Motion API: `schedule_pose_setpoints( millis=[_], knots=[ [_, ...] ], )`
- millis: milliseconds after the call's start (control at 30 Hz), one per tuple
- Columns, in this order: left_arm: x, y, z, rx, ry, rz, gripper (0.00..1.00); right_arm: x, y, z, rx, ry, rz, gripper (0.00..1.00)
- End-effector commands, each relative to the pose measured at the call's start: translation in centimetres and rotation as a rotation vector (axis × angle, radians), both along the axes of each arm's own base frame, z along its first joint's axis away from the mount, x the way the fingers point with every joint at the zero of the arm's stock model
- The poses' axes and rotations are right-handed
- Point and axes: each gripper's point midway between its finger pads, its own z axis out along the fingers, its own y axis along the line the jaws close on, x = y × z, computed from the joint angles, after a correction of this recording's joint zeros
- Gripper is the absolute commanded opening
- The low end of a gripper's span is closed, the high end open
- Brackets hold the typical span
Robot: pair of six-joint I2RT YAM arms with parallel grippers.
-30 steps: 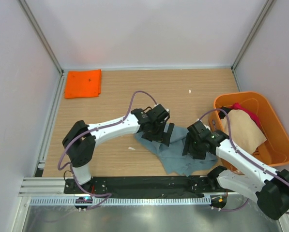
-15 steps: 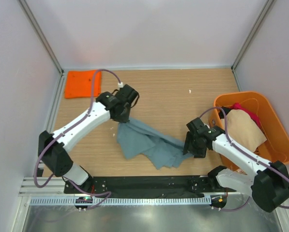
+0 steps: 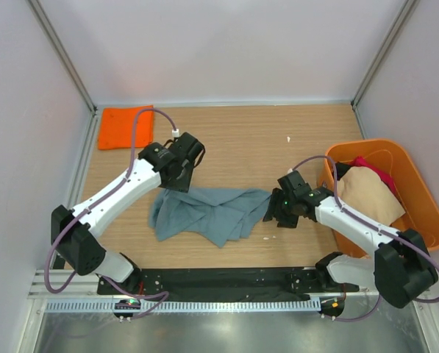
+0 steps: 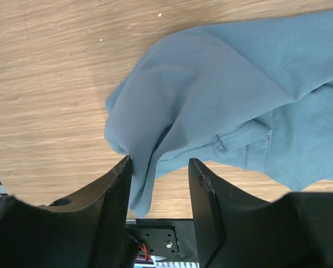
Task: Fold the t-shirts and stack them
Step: Flatten the tshirt out
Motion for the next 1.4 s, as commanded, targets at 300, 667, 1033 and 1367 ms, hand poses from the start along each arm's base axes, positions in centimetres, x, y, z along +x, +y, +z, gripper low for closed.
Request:
schedule_pose_setpoints(
  millis=[300,667,1033,1367],
  knots=[
    [-3.4,-8.3,5.0,-0.388,-0.033,-0.157,0.36,5.3,4.3,0.8,0.177,-0.064,-0.122,0.39],
    [-5.4,-20.3,-2.5,-0.455,0.122,-0.432,0.58,5.9,0.7,-1.1,0.076,-0.045,-0.127,0.38],
    [-3.7,-21.5,-9.6,-0.236,0.072,-0.465,0.39,5.8,1.2,-1.8,0.110,-0.034,-0.087,0.35],
    [-2.3,-21.9,-11.7,-0.162,0.051,-0.450,0.27,5.7,1.3,-2.4,0.111,-0.025,-0.077,0.34]
  ],
)
